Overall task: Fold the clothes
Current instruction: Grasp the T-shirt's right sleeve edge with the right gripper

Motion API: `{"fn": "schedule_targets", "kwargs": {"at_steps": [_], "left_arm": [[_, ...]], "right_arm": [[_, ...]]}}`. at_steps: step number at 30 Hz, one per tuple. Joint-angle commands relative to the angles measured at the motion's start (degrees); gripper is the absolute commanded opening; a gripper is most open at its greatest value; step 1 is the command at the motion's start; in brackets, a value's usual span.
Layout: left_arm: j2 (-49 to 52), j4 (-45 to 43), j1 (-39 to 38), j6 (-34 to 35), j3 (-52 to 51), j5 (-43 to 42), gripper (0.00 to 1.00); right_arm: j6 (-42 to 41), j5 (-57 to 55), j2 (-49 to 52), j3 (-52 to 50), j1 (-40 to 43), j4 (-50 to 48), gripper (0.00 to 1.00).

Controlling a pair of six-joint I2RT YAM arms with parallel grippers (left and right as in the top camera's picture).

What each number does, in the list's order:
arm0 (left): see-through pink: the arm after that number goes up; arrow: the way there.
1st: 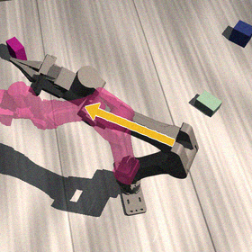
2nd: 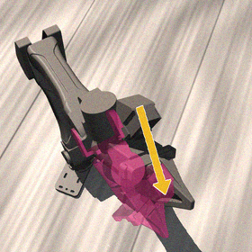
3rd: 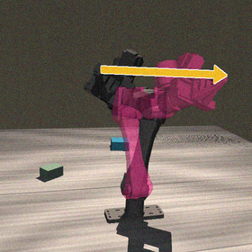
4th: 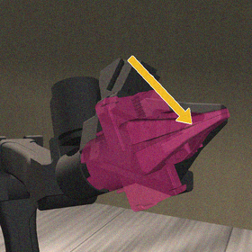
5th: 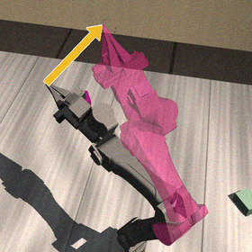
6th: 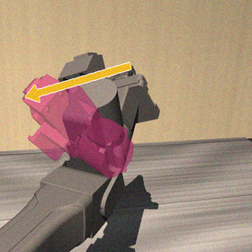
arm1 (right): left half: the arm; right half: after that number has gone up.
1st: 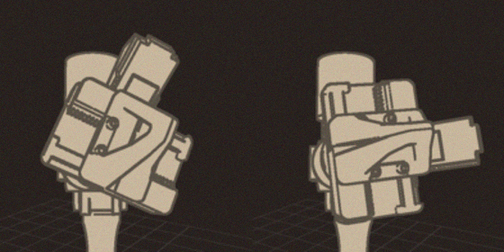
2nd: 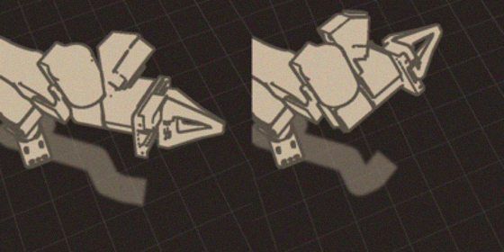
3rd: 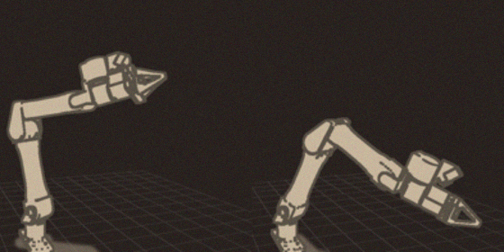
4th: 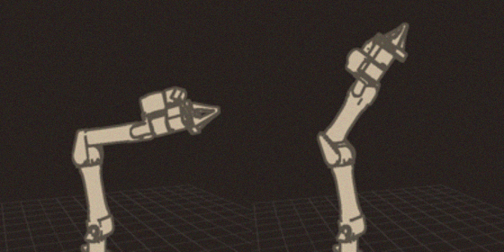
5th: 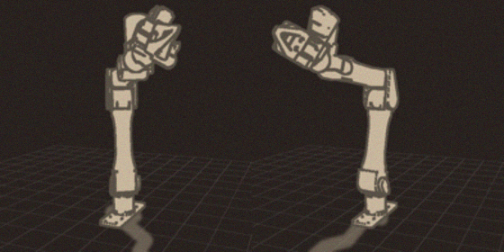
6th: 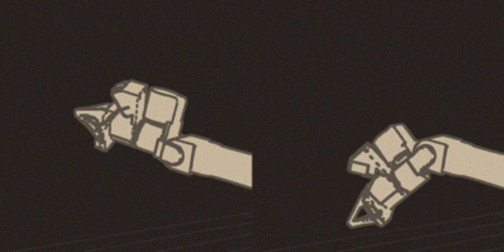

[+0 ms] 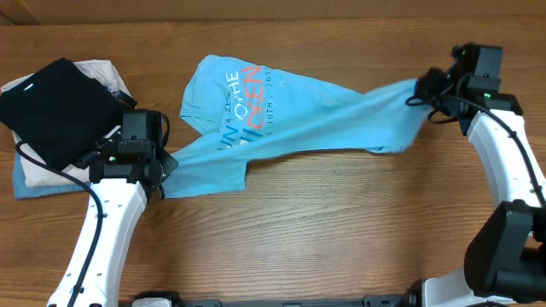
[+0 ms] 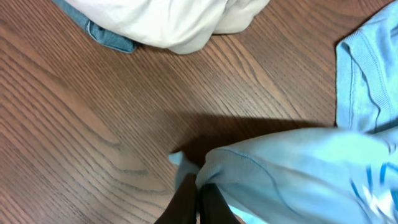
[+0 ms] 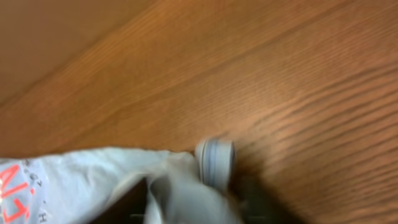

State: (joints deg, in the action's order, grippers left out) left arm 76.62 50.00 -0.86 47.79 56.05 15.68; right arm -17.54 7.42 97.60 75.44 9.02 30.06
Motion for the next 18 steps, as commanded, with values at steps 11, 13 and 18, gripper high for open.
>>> {"fn": "schedule_targets", "kwargs": {"at_steps": [11, 13, 18], "left_arm": [[-0.1, -0.1, 0.1, -1.1, -0.2, 1.0, 0.04], [-0.1, -0.1, 0.1, -1.1, -0.2, 1.0, 0.04], [-0.1, -0.1, 0.1, -1.2, -0.2, 1.0, 0.04]], "right_arm": [[0.4, -5.6, 1.6, -0.8, 0.3, 15.3, 1.00], [1.9, -4.2, 1.6, -2.1, -0.1, 15.6, 1.00], [2.6, -4.2, 1.7, -6.9, -0.8, 12.5, 0.92]]}}
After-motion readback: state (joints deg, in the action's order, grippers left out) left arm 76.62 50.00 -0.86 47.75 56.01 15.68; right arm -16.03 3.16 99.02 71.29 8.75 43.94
